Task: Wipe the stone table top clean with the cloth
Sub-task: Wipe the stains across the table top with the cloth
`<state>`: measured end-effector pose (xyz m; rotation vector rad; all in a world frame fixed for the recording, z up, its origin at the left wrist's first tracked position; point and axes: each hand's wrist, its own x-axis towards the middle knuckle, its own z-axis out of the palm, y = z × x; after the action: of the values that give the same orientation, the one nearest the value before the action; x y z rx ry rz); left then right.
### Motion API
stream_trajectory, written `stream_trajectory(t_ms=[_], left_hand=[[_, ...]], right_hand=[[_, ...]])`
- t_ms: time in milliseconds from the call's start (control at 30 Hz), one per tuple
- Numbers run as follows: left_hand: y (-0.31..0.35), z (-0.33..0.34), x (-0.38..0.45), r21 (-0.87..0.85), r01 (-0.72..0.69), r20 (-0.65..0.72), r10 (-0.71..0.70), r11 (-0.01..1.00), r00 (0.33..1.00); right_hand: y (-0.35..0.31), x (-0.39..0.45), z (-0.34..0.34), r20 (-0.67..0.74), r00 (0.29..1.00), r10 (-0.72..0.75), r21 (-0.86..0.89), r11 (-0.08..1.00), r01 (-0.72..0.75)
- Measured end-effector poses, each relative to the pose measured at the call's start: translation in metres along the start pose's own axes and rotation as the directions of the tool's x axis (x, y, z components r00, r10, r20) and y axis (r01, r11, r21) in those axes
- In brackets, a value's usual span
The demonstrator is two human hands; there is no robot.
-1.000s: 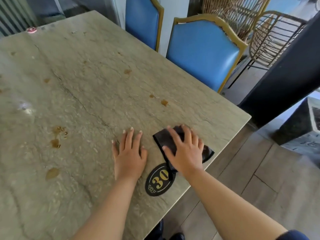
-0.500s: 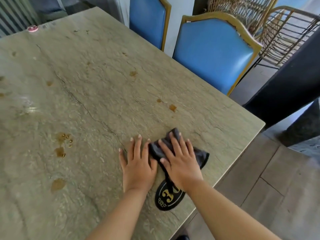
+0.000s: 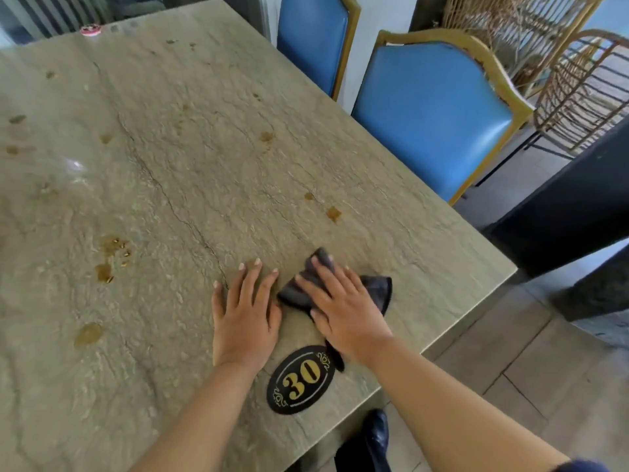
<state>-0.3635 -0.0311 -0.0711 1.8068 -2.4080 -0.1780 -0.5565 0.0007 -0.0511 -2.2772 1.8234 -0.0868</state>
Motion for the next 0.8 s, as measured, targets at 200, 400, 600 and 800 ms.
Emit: stream_trajectory(t_ms=[200, 400, 600, 800], left_hand=[[0.059, 0.005, 0.018, -0.023, 0.216, 0.048, -0.215, 0.976, 0.976], [0.076, 0.014, 0.019, 0.024, 0.307, 0.038, -0.307, 0.952, 0.951], [0.076, 0.014, 0.018, 0.015, 0.315, 0.019, -0.315, 0.949, 0.949], [0.077, 0.014, 0.019, 0.023, 0.313, 0.024, -0.313, 0.950, 0.949]], right_hand=[[0.084, -0.003, -0.011, -0.024, 0.995, 0.097, -0.094, 0.991, -0.099], [0.075, 0.077, -0.019, -0.006, 0.939, 0.343, 0.033, 0.939, -0.343], [0.091, 0.054, -0.018, 0.004, 0.946, -0.325, 0.030, 0.945, 0.325], [0.139, 0.095, -0.026, -0.083, 0.986, 0.146, 0.048, 0.989, -0.142]])
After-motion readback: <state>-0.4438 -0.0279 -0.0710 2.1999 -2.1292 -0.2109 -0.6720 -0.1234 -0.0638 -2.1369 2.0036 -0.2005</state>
